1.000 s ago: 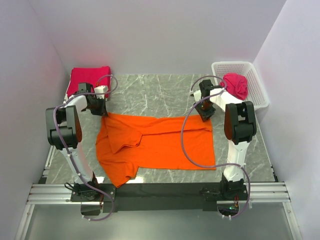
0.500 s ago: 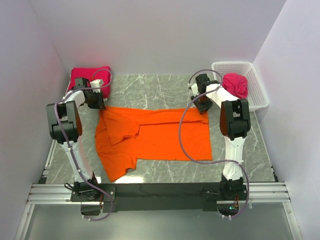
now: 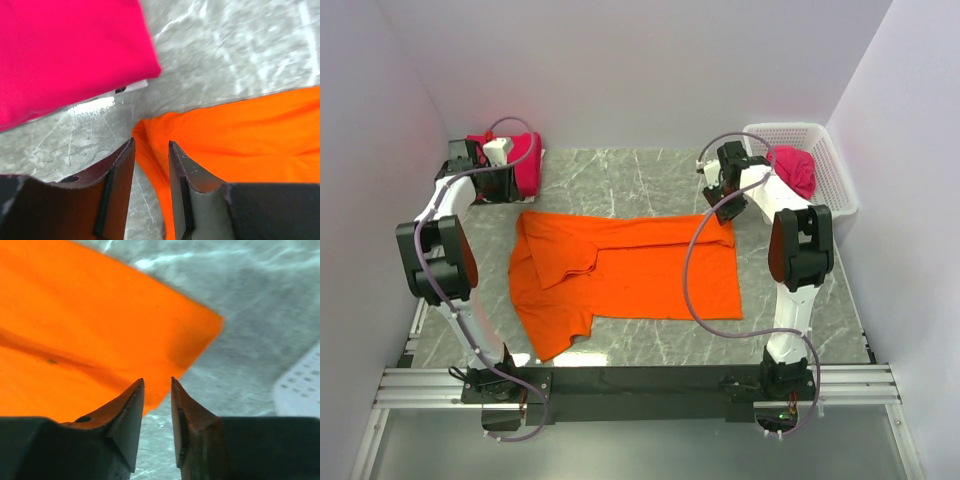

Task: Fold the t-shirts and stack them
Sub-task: Fold the tshirt

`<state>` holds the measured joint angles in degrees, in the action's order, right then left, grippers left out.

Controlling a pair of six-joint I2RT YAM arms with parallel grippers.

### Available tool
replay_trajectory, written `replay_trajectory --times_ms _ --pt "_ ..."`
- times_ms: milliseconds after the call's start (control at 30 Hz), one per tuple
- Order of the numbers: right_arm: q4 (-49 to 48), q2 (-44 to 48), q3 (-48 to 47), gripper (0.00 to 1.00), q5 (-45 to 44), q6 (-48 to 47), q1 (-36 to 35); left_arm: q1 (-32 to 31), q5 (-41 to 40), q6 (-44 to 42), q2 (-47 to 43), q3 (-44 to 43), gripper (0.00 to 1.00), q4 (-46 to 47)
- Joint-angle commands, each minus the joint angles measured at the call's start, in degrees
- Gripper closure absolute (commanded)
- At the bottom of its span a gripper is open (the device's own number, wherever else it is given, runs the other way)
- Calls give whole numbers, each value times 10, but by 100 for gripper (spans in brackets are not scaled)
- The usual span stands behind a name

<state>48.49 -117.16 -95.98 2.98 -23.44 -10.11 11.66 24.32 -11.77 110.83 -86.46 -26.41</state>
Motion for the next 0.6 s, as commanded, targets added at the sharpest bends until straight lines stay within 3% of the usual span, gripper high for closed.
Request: replay_trajectory --times_ms 0,267,400,567 --pt "22 -6 22 66 34 2 -3 -2 41 -18 -39 22 61 -11" --pt "20 -10 79 69 12 -14 -1 -23 99 -64 -54 88 69 -64" --pt "20 -37 47 68 -10 5 -2 -46 85 -54 -56 153 72 -39" --pt "20 -82 -10 67 -54 21 -2 -58 41 -4 -28 174 71 2"
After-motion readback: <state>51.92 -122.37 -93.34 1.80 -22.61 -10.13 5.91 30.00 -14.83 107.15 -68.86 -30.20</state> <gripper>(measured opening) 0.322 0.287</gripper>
